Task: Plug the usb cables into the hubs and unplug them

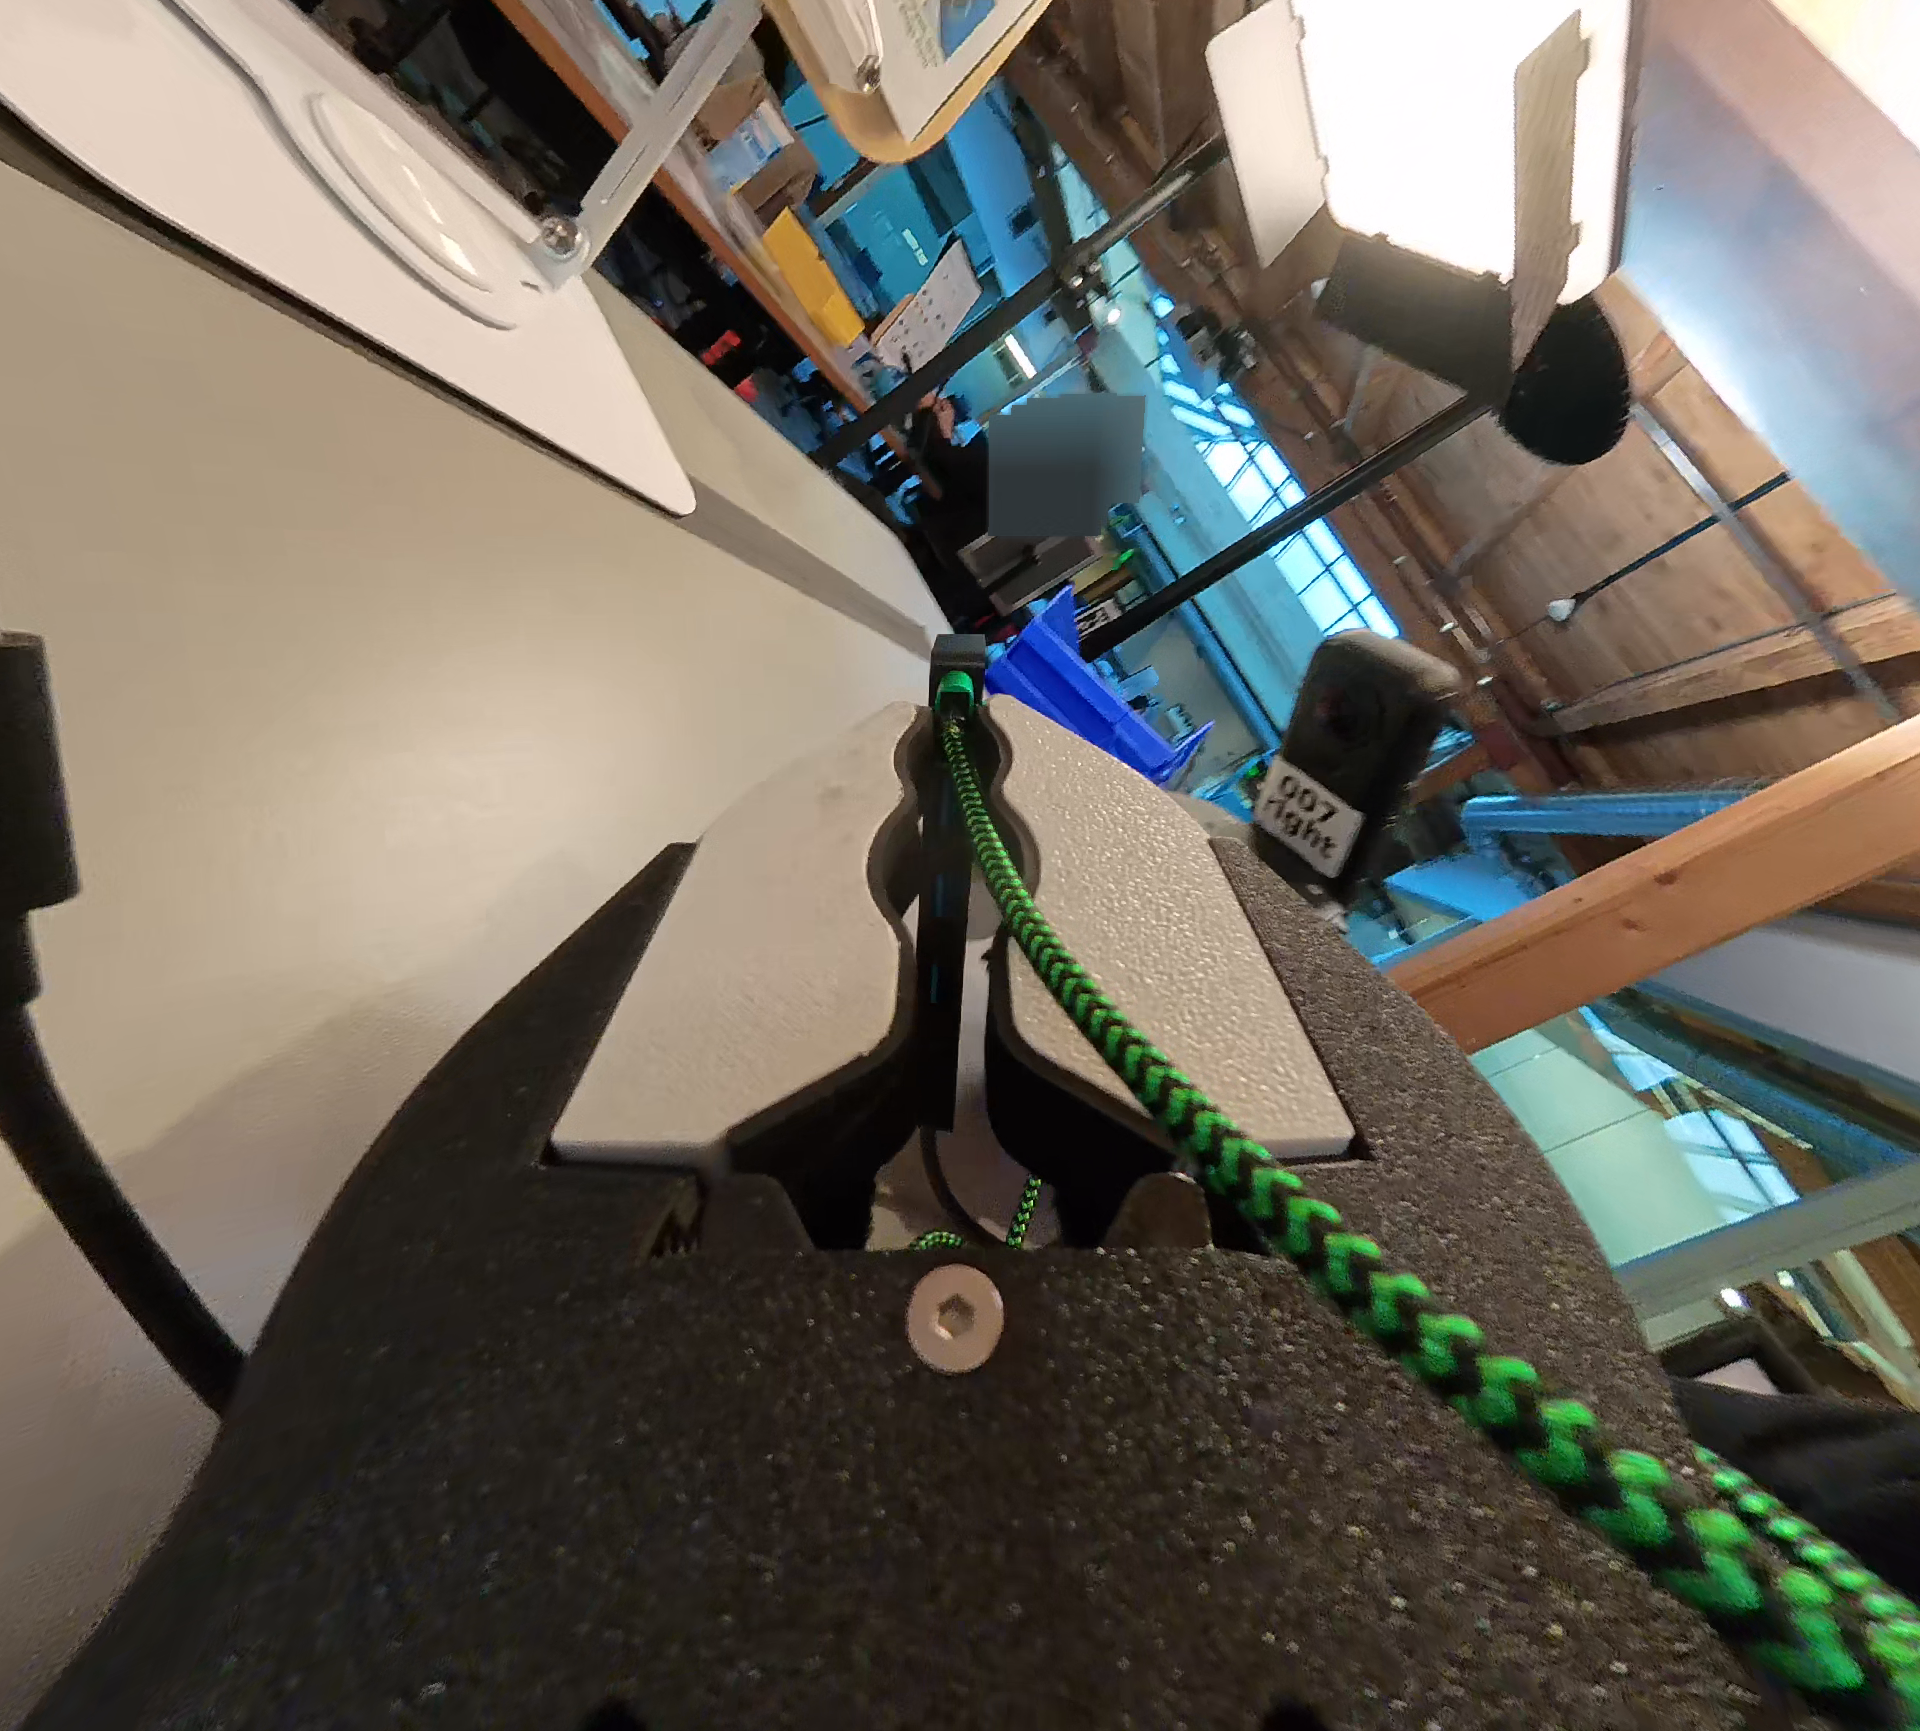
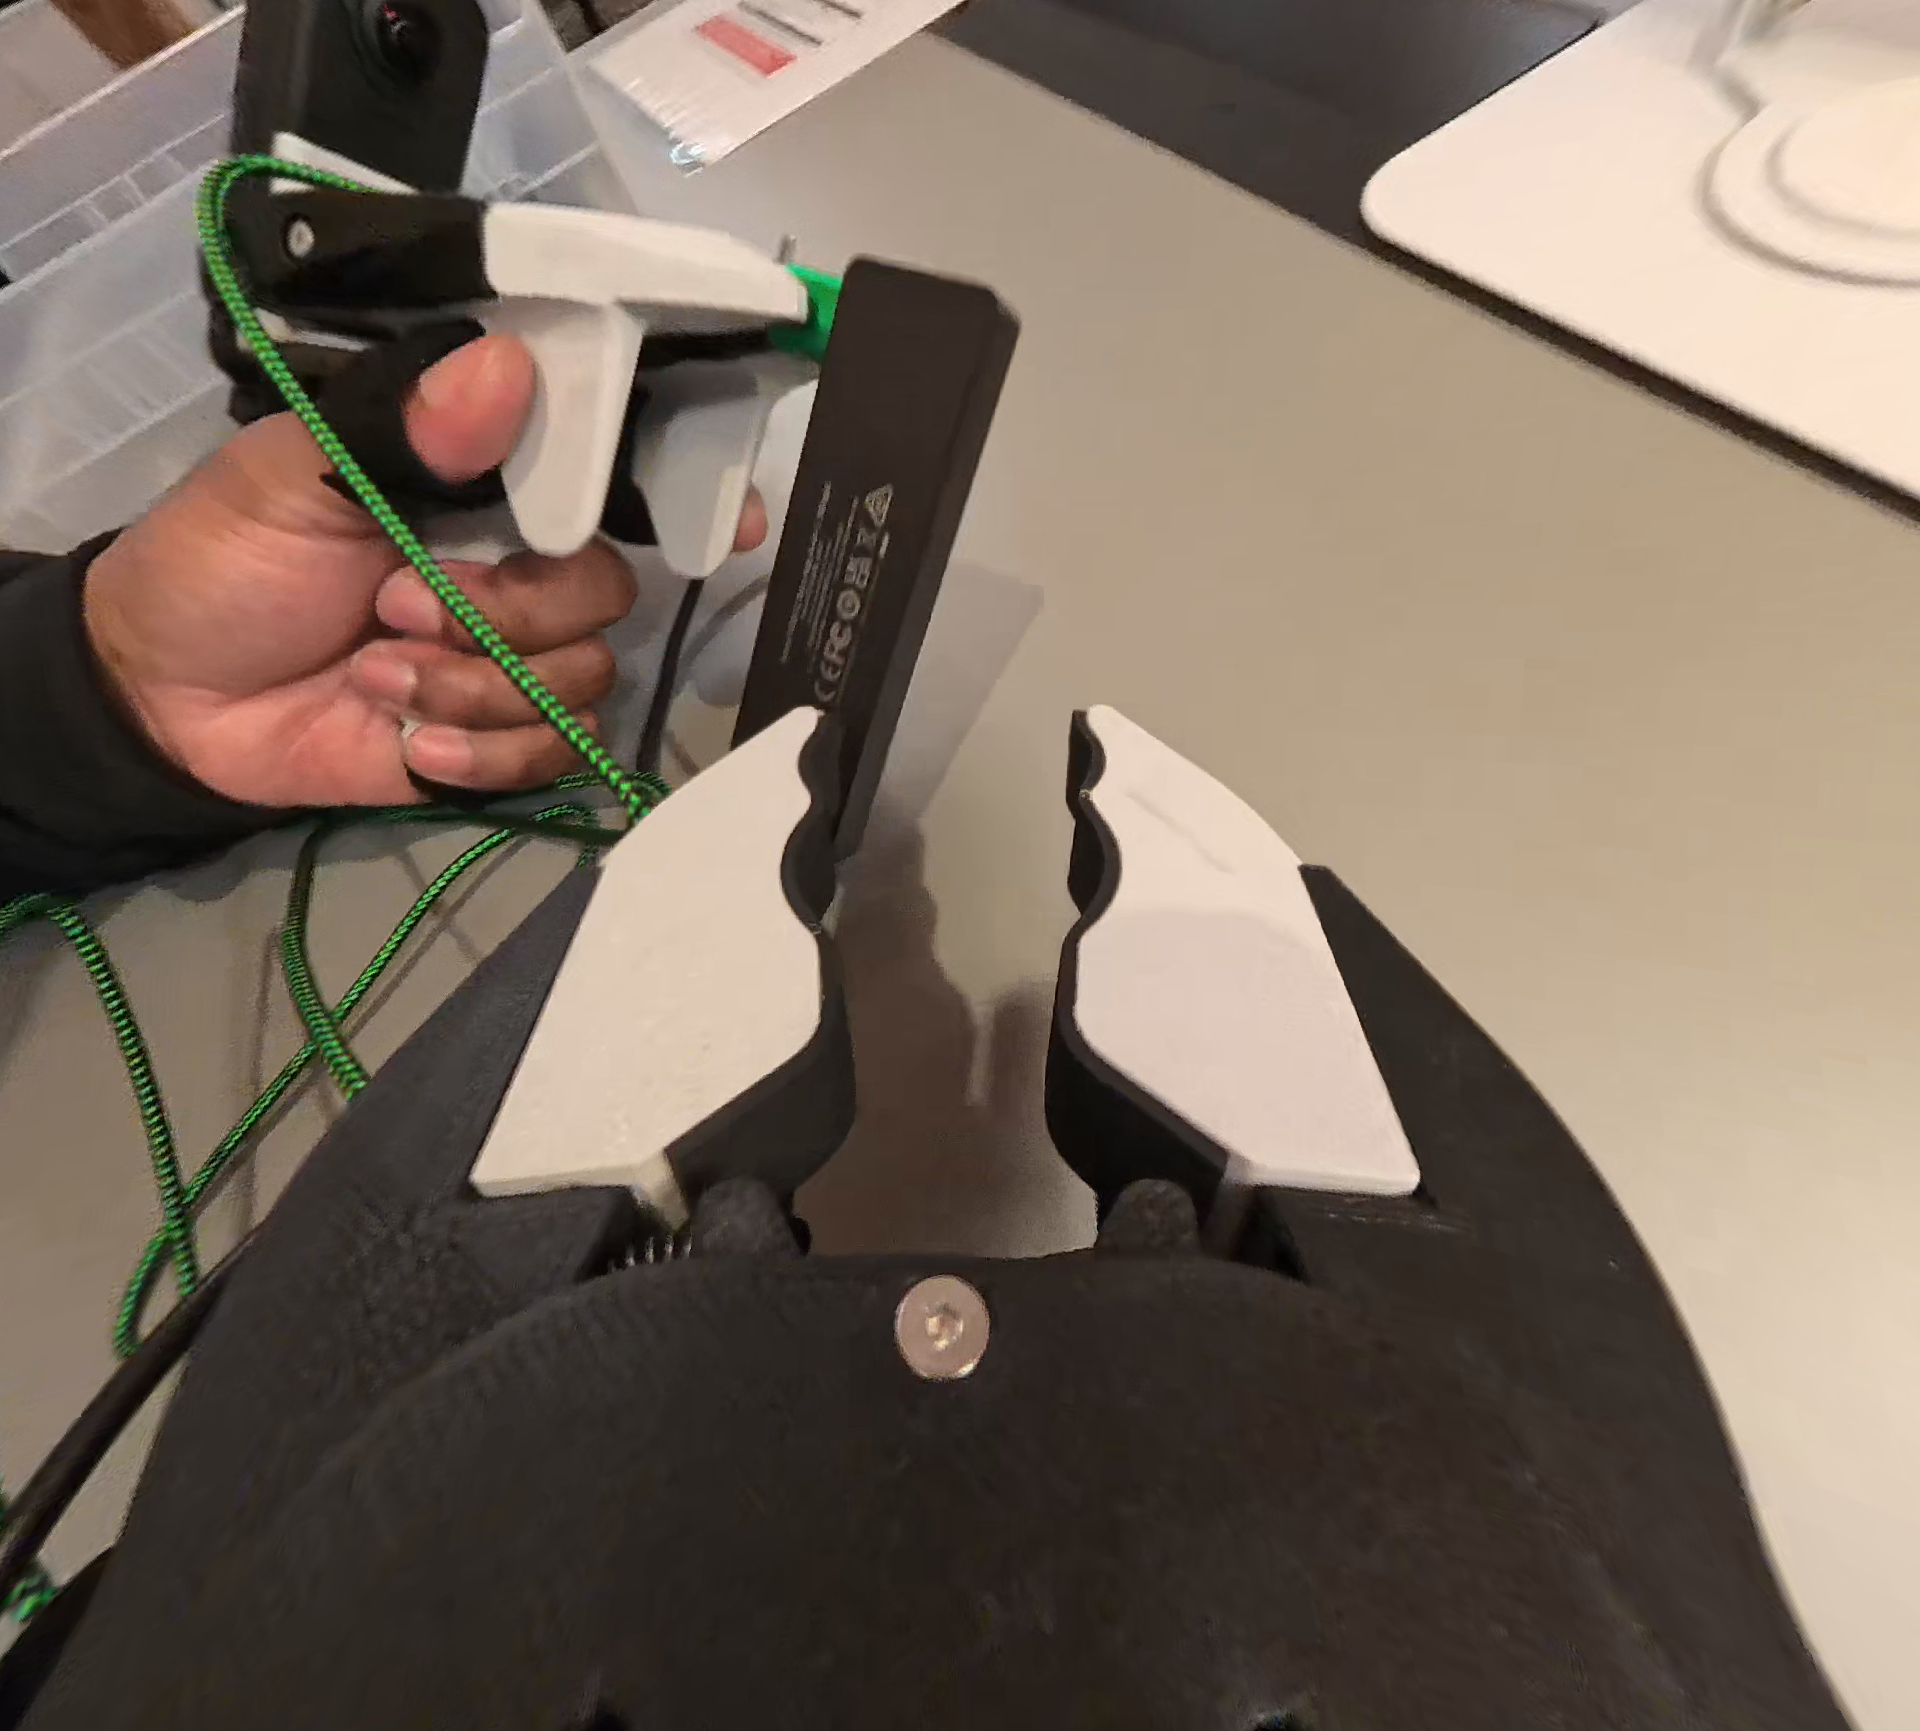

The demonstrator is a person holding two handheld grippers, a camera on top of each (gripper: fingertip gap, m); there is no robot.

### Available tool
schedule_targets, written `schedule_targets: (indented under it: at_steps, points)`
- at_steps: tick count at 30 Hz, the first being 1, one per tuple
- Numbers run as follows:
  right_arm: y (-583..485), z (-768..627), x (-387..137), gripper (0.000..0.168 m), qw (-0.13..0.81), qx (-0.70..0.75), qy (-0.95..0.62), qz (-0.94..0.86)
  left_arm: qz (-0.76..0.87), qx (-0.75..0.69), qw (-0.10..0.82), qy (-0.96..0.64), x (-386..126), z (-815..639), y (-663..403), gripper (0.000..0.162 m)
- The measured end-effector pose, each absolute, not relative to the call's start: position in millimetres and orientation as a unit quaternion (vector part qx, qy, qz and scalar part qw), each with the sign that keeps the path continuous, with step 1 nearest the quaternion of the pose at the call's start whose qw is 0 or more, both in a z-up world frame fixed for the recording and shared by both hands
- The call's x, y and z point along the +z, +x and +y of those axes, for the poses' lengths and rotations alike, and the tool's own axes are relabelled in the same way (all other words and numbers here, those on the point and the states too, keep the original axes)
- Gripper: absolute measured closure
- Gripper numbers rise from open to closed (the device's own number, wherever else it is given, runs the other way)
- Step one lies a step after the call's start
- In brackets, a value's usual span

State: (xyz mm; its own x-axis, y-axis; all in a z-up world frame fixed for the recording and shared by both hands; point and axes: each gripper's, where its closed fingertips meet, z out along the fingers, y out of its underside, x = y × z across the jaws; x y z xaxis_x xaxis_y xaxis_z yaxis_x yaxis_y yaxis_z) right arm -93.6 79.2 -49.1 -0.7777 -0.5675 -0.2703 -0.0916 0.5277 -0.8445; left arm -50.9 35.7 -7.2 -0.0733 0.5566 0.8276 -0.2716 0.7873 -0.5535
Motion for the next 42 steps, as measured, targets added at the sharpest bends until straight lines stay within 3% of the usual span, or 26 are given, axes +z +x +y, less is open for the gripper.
schedule_targets:
  at_steps: [6,13,16,22,27,42]
  points:
    - [-84.3,88.2,-49.1,0.128,0.323,-0.421,-0.213,0.821,-0.653,0.307,0.687,-0.084,-3.8,32.1,-46.7,0.156]
    - [-66.0,97.6,-58.8,0.126,0.296,-0.402,-0.27,0.823,-0.633,0.313,0.706,-0.063,2.3,32.6,-44.2,0.155]
    - [-64.0,98.5,-62.7,0.136,0.296,-0.397,-0.274,0.824,-0.627,0.308,0.711,-0.071,4.2,34.8,-46.3,0.155]
    - [-77.2,97.8,-57.0,0.139,0.338,-0.396,-0.25,0.816,-0.64,0.29,0.705,-0.095,2.0,34.8,-49.5,0.155]
    - [-95.9,89.8,-47.7,0.14,0.387,-0.409,-0.19,0.804,-0.661,0.233,0.699,-0.14,-7.0,40.7,-58.1,0.141]
    - [-153.1,69.5,-55.3,0.142,0.376,-0.421,-0.063,0.823,-0.744,0.179,0.584,-0.27,-39.1,47.6,-50.4,0.138]
